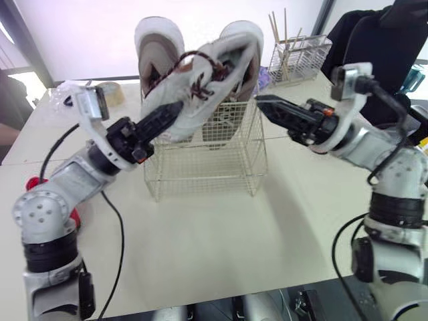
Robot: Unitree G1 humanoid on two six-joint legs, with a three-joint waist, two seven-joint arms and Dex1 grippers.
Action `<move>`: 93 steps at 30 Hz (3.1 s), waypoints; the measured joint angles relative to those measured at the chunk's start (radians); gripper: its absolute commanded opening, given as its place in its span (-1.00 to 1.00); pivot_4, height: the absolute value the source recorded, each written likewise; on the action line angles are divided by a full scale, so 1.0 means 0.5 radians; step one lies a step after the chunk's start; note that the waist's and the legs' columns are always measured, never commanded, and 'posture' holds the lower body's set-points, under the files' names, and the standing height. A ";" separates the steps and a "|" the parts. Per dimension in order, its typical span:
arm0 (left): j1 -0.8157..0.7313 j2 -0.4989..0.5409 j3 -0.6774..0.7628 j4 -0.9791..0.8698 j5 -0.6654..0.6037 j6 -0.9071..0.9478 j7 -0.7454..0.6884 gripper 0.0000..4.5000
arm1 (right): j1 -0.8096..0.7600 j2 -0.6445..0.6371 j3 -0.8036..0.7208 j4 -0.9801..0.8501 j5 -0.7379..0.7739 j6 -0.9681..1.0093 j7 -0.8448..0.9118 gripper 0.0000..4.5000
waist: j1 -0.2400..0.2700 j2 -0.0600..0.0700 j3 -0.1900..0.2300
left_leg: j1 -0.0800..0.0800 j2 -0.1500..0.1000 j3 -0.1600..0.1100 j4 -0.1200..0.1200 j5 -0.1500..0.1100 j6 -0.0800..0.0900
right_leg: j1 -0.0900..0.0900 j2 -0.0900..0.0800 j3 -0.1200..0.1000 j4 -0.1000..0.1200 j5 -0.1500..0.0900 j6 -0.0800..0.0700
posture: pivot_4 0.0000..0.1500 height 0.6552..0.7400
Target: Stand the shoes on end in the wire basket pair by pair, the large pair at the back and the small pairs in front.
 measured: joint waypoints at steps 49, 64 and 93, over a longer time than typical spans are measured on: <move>0.785 0.896 0.255 -0.307 0.330 0.054 -0.463 0.98 | -1.155 -0.631 0.561 0.910 -0.894 -0.644 1.073 -0.74 | 0.000 0.004 0.004 | -0.004 0.005 0.008 -0.003 -0.006 0.008 | -0.007 0.011 0.003 -0.014 -0.005 -0.009 | 1.00 1.00; 0.791 0.817 0.252 -0.403 0.453 -0.015 -0.436 0.98 | -1.360 -0.386 0.948 1.778 -1.865 -1.675 1.779 -0.74 | -0.009 0.003 0.005 | -0.017 0.003 0.007 -0.004 -0.005 0.004 | -0.018 -0.002 0.003 -0.012 -0.004 -0.008 | 1.00 1.00; 0.749 0.782 0.192 -0.446 0.553 -0.028 -0.415 1.00 | -1.065 -0.420 0.964 1.685 -2.289 -1.940 1.835 0.98 | -0.034 0.004 0.005 | -0.018 -0.003 0.002 -0.006 0.002 -0.009 | -0.018 -0.013 -0.002 -0.011 -0.003 -0.009 | 1.00 1.00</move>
